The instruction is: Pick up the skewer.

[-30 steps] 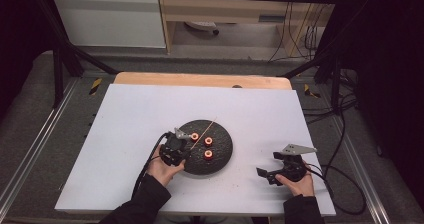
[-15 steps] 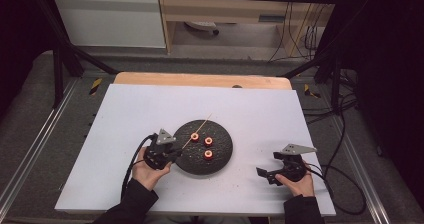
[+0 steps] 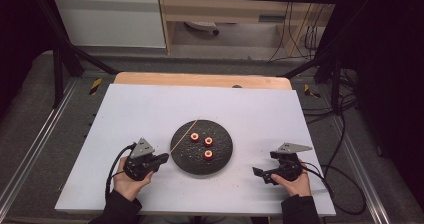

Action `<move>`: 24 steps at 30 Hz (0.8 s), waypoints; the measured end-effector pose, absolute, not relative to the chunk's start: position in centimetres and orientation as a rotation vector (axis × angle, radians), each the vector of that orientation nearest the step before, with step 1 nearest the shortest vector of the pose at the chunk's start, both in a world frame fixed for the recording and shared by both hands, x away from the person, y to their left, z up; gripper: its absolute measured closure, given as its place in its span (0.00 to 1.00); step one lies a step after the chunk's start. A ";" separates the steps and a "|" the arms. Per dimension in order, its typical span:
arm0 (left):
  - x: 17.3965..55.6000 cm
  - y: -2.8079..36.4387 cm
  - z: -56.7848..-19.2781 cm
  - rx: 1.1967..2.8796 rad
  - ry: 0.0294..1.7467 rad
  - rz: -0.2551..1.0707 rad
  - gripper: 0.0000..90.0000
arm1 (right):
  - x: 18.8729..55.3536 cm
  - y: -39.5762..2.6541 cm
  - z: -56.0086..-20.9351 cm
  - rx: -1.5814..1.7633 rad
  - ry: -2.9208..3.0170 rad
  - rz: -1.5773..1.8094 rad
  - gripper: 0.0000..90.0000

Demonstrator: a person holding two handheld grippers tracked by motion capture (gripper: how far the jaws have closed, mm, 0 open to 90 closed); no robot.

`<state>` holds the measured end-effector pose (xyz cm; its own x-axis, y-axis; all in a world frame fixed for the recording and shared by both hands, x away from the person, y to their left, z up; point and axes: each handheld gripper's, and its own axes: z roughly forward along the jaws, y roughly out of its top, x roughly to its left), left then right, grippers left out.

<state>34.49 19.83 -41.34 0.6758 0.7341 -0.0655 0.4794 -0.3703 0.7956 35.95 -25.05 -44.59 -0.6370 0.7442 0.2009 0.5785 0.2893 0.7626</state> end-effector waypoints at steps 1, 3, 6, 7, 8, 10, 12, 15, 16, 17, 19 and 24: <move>34.4 20.1 -41.4 2.036 0.928 0.378 0.98 | 36.0 -25.0 -44.6 1.229 2.361 1.268 0.00; 34.1 20.5 -41.5 2.035 0.916 0.381 0.98 | 36.1 -24.7 -44.4 1.228 2.361 1.246 0.00; 33.8 21.0 -41.5 2.019 0.905 0.372 0.98 | 36.2 -24.0 -44.2 1.236 2.364 1.245 0.01; 33.7 21.1 -41.6 2.016 0.902 0.374 0.98 | 36.3 -23.8 -44.1 1.233 2.366 1.234 0.01; 33.7 21.2 -41.6 2.018 0.898 0.378 0.98 | 36.4 -23.3 -43.9 1.225 2.368 1.225 0.01; 33.5 21.3 -41.7 2.021 0.888 0.377 0.98 | 36.6 -22.9 -43.7 1.217 2.373 1.223 0.01; 33.4 21.4 -41.9 2.022 0.883 0.376 0.98 | 36.7 -22.3 -43.4 1.224 2.380 1.209 0.01; 33.3 21.6 -42.1 2.030 0.879 0.374 0.98 | 37.1 -21.6 -43.1 1.207 2.393 1.196 0.01; 33.3 21.6 -42.2 2.029 0.879 0.375 0.98 | 37.2 -21.3 -42.9 1.214 2.398 1.186 0.01; 33.3 21.7 -42.3 2.030 0.881 0.370 0.98 | 37.3 -21.1 -42.8 1.215 2.402 1.186 0.01; 33.4 21.8 -42.5 2.028 0.887 0.362 0.98 | 37.5 -20.5 -42.6 1.210 2.409 1.171 0.01; 33.4 21.9 -42.6 2.029 0.886 0.361 0.98 | 38.0 -19.2 -42.2 1.196 2.440 1.146 0.01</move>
<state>33.36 21.86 -42.57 0.7048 0.7056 -0.0730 0.4540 -0.3696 0.8107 38.03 -19.19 -42.19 -0.6558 0.7391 0.1539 0.5904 0.3751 0.7147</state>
